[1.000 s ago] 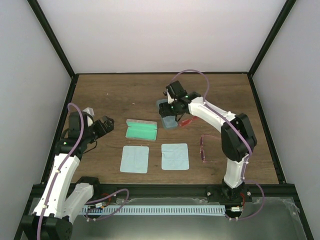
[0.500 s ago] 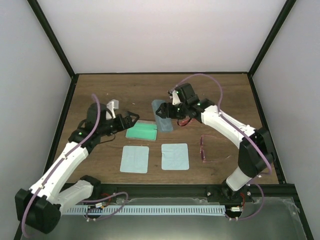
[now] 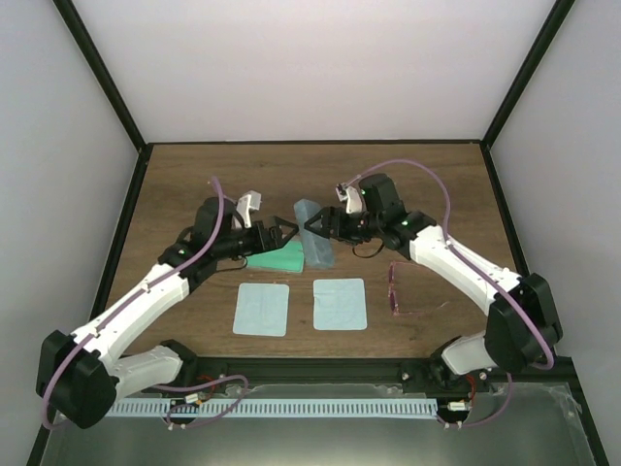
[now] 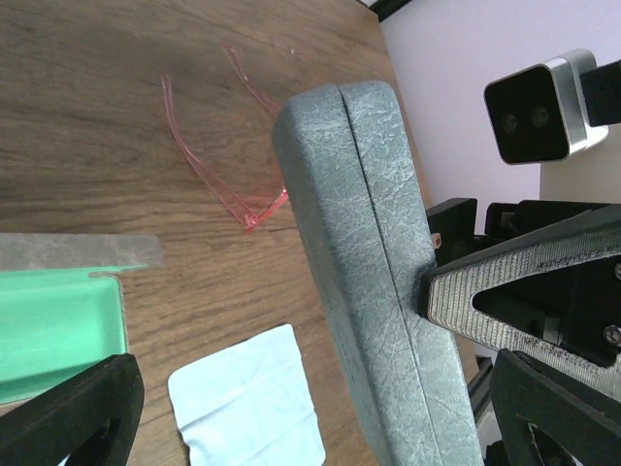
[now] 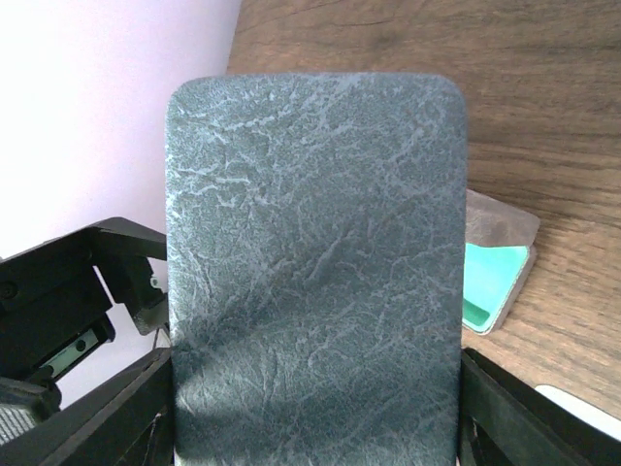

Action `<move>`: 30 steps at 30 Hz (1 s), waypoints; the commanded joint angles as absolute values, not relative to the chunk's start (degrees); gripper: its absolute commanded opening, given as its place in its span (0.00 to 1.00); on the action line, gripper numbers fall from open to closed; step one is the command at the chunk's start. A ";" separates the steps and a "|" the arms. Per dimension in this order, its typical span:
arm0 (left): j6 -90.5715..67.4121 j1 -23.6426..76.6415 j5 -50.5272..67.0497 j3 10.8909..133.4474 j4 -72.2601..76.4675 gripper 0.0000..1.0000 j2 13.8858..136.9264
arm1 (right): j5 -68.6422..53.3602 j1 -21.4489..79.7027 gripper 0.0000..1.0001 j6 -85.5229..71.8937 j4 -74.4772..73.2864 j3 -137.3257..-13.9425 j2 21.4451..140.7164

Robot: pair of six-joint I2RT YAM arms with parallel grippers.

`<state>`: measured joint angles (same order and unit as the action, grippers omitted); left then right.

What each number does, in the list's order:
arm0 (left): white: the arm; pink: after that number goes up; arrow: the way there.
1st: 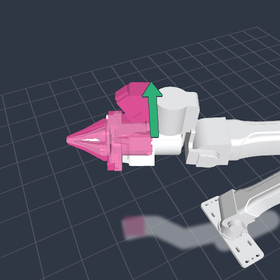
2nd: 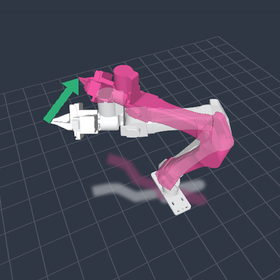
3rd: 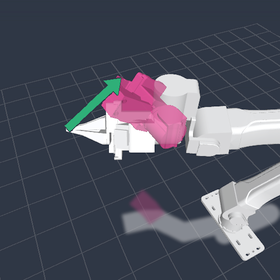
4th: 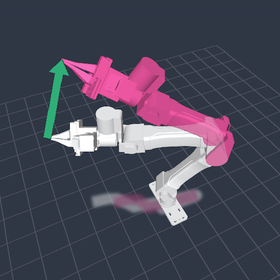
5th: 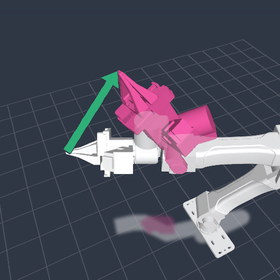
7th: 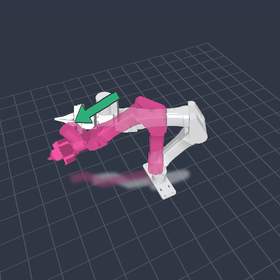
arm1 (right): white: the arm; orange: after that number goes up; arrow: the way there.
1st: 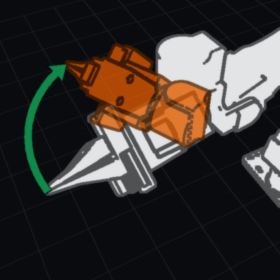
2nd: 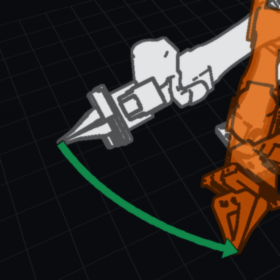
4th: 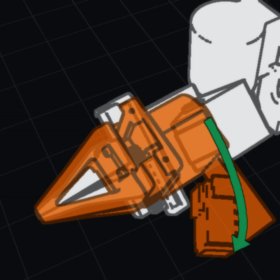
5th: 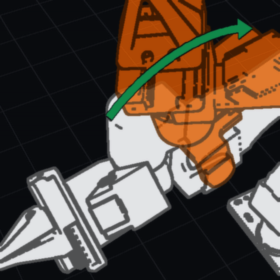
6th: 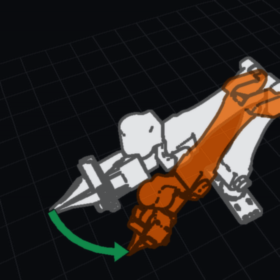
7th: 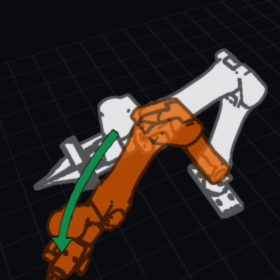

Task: Organize the sunglasses
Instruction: Pick up the sunglasses case from the center of the board, then place the sunglasses case at the center of the board.

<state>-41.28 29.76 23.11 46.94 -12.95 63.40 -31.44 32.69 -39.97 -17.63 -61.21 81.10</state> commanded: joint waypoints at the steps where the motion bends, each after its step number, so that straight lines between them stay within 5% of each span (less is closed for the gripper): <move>1: -42.11 31.10 22.86 48.46 -10.23 1.00 63.76 | -34.01 32.19 0.67 -41.83 -13.52 -60.75 78.20; 13: -38.36 31.09 11.59 49.06 -22.58 1.00 61.56 | -23.71 27.38 0.66 -35.17 -22.97 -62.45 84.46; 30: -35.23 31.02 8.81 49.28 -29.23 1.00 59.46 | -16.03 27.32 0.67 -24.34 -28.28 -88.89 111.92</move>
<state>-37.28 30.92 9.04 48.64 -27.42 60.71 -16.29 27.29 -26.96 -27.75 -82.76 107.85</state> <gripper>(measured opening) 0.997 0.728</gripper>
